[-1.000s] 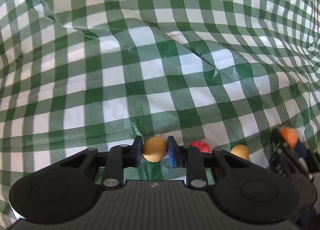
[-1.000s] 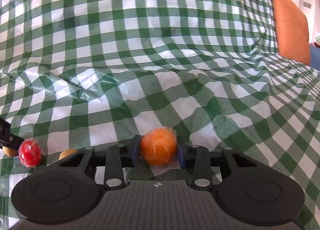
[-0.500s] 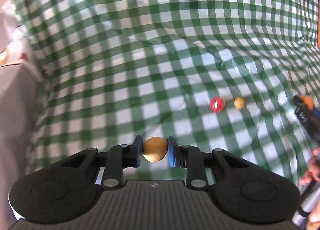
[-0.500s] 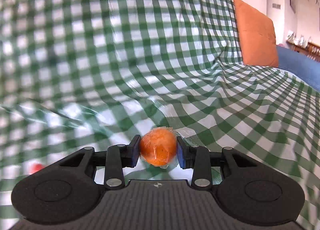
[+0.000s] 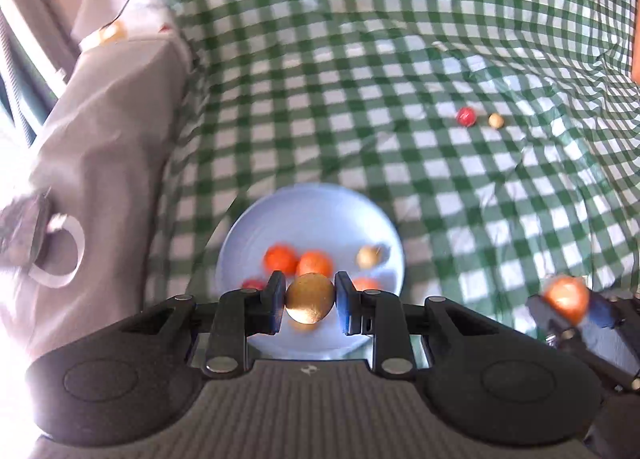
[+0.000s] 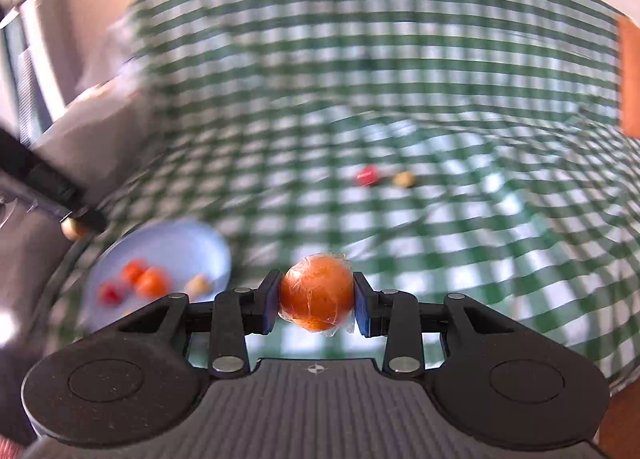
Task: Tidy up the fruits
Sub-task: 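Carry the orange and yellow fruits over the blue plate with both tools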
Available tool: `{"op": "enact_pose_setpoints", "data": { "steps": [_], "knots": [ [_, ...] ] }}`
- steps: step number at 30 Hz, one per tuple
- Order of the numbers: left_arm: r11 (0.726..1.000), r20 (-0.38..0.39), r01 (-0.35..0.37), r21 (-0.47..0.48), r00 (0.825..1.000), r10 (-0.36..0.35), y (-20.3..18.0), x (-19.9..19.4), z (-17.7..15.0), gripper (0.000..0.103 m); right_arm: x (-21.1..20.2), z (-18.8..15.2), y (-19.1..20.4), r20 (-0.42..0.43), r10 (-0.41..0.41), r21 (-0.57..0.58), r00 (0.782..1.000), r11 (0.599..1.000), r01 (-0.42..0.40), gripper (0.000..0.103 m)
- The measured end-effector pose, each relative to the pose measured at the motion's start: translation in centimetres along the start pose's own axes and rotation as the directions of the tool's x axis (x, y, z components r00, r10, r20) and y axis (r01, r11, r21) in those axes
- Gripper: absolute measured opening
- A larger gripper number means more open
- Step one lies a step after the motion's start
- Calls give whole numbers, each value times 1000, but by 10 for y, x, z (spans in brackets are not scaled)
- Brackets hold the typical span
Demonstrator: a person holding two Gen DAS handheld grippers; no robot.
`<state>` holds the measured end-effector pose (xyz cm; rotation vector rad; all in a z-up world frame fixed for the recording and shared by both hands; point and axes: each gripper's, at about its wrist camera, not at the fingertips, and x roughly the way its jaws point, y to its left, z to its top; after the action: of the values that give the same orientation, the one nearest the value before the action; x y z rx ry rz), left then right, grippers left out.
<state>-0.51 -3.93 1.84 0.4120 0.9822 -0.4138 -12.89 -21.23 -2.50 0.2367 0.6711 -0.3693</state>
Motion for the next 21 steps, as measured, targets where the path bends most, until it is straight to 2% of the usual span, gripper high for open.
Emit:
{"op": "enact_pose_setpoints", "data": {
  "steps": [3,8,14,21],
  "knots": [
    [999,-10,-4,-32,1000,4,20,-7,-22,29,-11,-6,31,-23,60,-84,998,995,-62,38],
    [997,-20,-6,-83,1000,5,48,-14,-45,29,-26,-4,72,-17,100,-198,995,975,-102,38],
    [994,-11,0,-110,1000,-1,64,-19,-55,29,-41,-2,99,-12,119,-279,993,953,-118,38],
    [990,12,24,-138,1000,-23,74,-23,-59,29,-51,-4,110,-8,115,-323,993,940,-111,38]
  ]
}}
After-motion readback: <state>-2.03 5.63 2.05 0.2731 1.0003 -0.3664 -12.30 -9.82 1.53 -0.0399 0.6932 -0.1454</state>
